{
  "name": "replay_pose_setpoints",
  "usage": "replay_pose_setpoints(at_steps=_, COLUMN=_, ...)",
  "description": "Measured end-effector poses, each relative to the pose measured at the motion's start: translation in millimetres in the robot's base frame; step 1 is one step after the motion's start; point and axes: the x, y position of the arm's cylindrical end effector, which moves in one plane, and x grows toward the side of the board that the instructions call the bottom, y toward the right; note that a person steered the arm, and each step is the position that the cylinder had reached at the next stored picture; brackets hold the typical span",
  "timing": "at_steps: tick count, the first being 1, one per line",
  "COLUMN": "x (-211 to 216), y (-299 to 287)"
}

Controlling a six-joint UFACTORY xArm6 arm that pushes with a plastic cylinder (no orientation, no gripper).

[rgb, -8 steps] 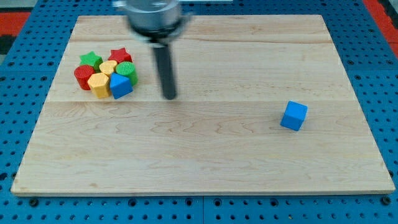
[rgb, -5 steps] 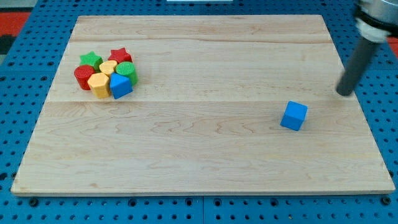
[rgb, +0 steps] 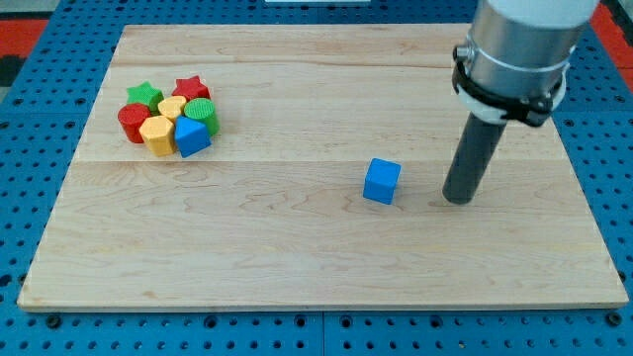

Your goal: Slide the blue cube into the green circle

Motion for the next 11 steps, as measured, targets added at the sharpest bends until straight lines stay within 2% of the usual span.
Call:
replay_pose_setpoints(at_steps=1, x=8.1, y=-51.7)
replay_pose_setpoints(at_steps=3, x=-53.4, y=-142.6)
replay_pose_setpoints(at_steps=5, x=-71.0, y=-108.4)
replay_pose_setpoints(at_steps=7, x=-129.1, y=-105.2)
replay_pose_setpoints(at_steps=8, x=-128.6, y=-39.1)
replay_pose_setpoints(at_steps=9, x=-148.3, y=-12.1)
replay_pose_setpoints(at_steps=10, x=-166.7, y=-45.3)
replay_pose_setpoints(at_steps=11, x=-163.4, y=-91.3)
